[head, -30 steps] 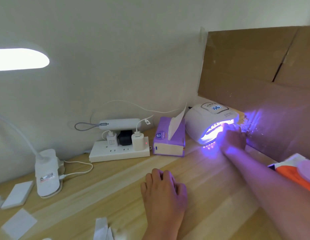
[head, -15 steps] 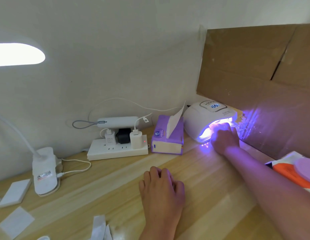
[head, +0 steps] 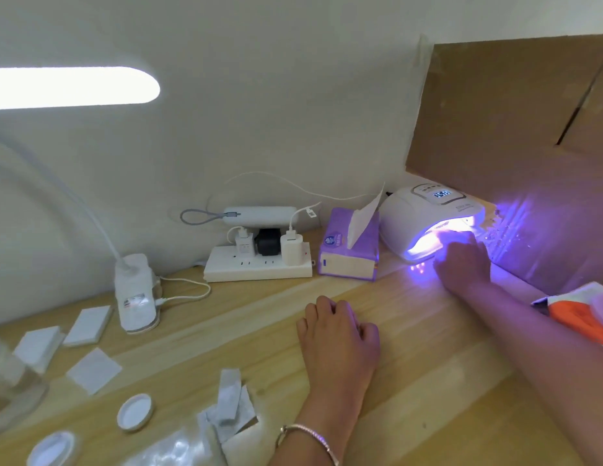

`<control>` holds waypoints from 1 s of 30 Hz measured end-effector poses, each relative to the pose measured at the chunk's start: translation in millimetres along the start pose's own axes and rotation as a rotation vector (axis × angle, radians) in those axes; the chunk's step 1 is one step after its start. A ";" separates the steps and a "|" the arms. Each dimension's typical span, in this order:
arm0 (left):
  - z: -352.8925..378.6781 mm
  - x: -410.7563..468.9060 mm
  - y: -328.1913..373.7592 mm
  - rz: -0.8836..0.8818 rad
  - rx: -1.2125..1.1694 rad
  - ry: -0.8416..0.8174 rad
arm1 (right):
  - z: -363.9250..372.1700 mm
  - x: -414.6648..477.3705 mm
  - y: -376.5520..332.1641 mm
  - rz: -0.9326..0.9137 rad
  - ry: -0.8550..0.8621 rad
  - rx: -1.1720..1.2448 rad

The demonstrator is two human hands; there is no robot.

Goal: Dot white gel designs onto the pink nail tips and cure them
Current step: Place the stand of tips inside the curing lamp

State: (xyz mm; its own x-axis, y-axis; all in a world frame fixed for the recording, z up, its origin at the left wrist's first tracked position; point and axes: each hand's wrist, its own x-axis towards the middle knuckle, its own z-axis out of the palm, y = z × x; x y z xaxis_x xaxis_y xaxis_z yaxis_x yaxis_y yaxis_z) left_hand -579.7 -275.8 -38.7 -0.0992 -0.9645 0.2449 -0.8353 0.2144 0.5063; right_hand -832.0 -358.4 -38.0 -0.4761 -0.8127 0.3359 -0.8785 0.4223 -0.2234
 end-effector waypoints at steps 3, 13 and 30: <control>-9.5 -3.8 1.2 0.005 0.014 -0.099 | -18.8 -25.0 -9.5 0.137 0.053 0.225; -109.4 -126.5 -46.7 0.722 0.204 -0.341 | -91.9 -172.0 -81.3 -0.542 0.067 0.624; -271.6 -232.7 -287.4 -0.354 0.169 0.231 | -60.5 -243.5 -173.9 -1.793 0.275 0.242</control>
State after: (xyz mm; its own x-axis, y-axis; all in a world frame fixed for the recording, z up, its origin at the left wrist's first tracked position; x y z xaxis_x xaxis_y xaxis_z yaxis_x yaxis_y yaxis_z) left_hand -169.7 -71.1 -16.6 0.3157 -0.9099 0.2692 -0.8745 -0.1689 0.4547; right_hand -565.7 -209.7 -25.5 0.9095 -0.0749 0.4090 -0.2643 -0.8635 0.4296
